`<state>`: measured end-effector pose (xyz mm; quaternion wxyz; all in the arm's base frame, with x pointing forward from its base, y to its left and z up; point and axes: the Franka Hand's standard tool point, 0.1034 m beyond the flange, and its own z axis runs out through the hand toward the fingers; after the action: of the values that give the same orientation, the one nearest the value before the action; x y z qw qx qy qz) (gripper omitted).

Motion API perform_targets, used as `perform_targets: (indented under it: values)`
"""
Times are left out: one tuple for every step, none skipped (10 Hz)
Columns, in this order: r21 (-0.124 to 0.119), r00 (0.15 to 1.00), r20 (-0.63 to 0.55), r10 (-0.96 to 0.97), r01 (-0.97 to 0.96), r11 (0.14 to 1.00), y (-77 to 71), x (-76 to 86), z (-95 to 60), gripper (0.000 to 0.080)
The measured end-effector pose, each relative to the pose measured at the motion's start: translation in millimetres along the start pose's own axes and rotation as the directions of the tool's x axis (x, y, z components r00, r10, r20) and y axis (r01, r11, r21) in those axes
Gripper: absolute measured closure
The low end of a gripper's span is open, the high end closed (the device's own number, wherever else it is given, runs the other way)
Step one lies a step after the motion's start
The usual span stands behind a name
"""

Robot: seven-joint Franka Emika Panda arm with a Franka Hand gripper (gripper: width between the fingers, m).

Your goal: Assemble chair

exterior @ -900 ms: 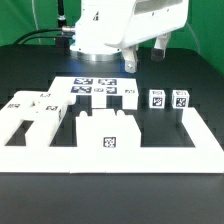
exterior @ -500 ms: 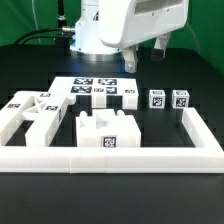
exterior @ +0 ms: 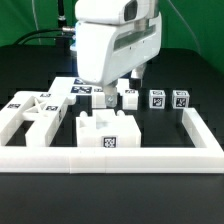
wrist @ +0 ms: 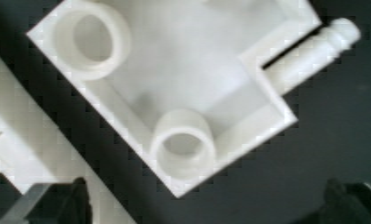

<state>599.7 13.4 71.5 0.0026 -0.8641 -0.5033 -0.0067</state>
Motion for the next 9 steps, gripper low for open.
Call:
perform_targets:
  values:
    - [-0.002,1.0,-0.003,-0.014,0.014,1.0,6.7,-0.5,2.8,0.015]
    - [-0.001,1.0,-0.002,0.015,-0.015,1.0,5.4,0.0,2.9,0.015]
    - [0.0,0.999,-0.002,0.049,-0.049,0.999,4.9,0.1,3.5,0.015]
    - [0.001,0.995,-0.002,0.101,-0.101,0.995,4.8,0.2,3.8,0.015]
    - [0.002,0.985,-0.003,0.174,-0.174,0.985,4.4,0.5,4.1,0.015]
    - [0.004,0.971,-0.002,0.241,-0.241,0.971,3.5,1.0,6.7,0.015]
    - [0.0,0.954,-0.011,0.3,-0.3,0.954,2.6,4.0,17.0,0.015]
    - [0.007,0.92,-0.015,0.391,-0.391,0.92,2.1,7.3,22.1,0.015]
    - [-0.001,0.896,-0.031,0.443,-0.443,0.896,5.4,11.3,23.3,0.015]
